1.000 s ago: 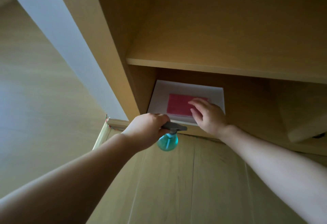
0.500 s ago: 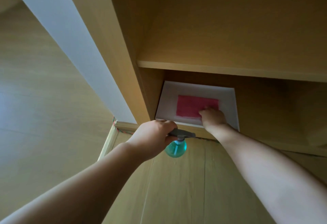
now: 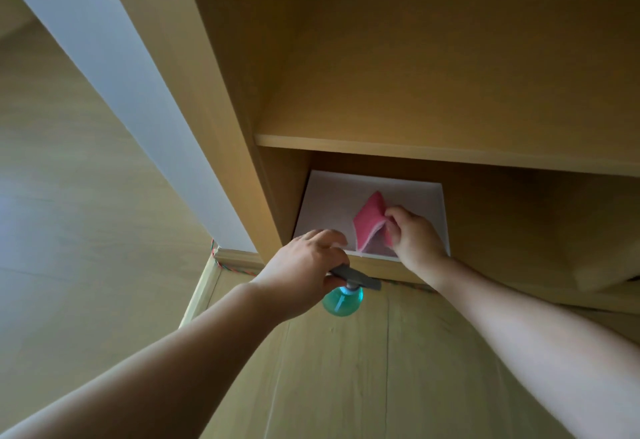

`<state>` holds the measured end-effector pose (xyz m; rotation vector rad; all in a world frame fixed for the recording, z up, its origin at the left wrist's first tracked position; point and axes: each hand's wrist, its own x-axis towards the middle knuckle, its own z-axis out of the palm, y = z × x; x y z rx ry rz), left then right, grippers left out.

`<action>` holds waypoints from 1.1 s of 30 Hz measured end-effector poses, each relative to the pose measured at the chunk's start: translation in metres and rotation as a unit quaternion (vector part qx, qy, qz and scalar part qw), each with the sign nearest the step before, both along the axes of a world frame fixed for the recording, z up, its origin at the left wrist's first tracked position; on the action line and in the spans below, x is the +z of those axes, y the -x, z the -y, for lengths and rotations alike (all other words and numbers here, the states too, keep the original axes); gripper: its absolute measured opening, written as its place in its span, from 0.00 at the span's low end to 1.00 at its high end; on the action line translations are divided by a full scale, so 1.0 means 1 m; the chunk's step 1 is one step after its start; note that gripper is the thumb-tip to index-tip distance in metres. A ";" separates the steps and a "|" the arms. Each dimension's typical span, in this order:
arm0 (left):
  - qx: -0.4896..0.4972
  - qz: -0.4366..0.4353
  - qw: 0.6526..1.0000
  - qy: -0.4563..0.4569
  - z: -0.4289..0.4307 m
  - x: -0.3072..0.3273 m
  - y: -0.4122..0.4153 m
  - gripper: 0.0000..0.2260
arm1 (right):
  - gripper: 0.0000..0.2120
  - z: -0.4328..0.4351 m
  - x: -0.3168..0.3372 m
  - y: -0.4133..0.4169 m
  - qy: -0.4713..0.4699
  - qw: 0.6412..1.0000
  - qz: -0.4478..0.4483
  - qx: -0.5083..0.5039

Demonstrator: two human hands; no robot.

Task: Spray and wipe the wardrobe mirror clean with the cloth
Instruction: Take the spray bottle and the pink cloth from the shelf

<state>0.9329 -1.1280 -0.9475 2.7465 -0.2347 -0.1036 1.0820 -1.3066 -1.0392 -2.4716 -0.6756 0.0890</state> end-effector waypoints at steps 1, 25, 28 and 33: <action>-0.004 0.002 1.000 -0.009 0.002 0.001 -0.001 0.10 | 0.10 0.003 0.005 0.006 -0.032 0.999 -0.002 0.005; -0.107 0.037 0.989 0.095 0.055 0.114 -0.019 0.10 | 0.11 0.069 0.179 0.074 -0.329 0.927 -0.124 0.127; -0.104 0.035 0.989 0.097 0.059 0.161 -0.028 0.10 | 0.11 0.071 0.227 0.069 -0.343 0.926 -0.120 0.098; -0.093 0.037 0.990 0.097 0.065 0.275 -0.044 0.10 | 0.14 0.072 0.340 0.058 -0.335 0.930 -0.137 0.065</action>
